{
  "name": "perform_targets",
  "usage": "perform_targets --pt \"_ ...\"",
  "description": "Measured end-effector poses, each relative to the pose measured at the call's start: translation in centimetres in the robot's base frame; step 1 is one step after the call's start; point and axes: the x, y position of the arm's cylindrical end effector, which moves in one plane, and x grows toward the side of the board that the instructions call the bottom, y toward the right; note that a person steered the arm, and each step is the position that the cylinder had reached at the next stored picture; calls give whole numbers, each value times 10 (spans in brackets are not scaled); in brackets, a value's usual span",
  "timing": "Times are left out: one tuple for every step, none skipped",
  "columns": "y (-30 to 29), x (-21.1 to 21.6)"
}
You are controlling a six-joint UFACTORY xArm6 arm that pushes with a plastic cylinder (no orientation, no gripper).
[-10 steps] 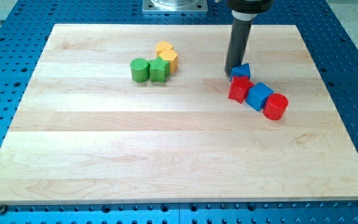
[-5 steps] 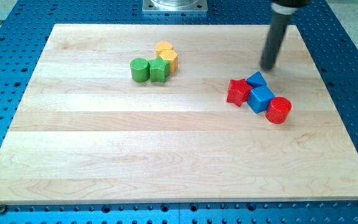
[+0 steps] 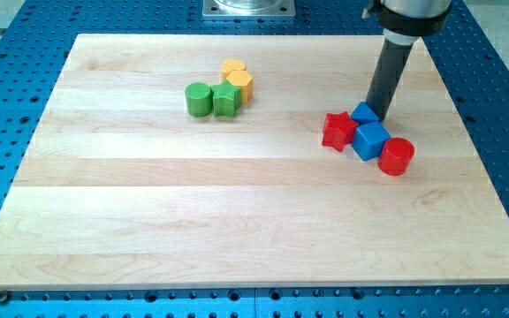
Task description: Make a group of red and blue blocks
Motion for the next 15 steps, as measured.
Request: perform_targets --pt "-10 8" --pt "24 -3" --pt "85 11" --pt "88 59" --pt "74 65" --pt "58 74" --pt "27 85" --pt "-1 92" --pt "-4 126" --pt "-24 153" --pt "-48 153" --pt "-48 150" --pt "-31 135" --pt "-34 143" --pt "-53 136"
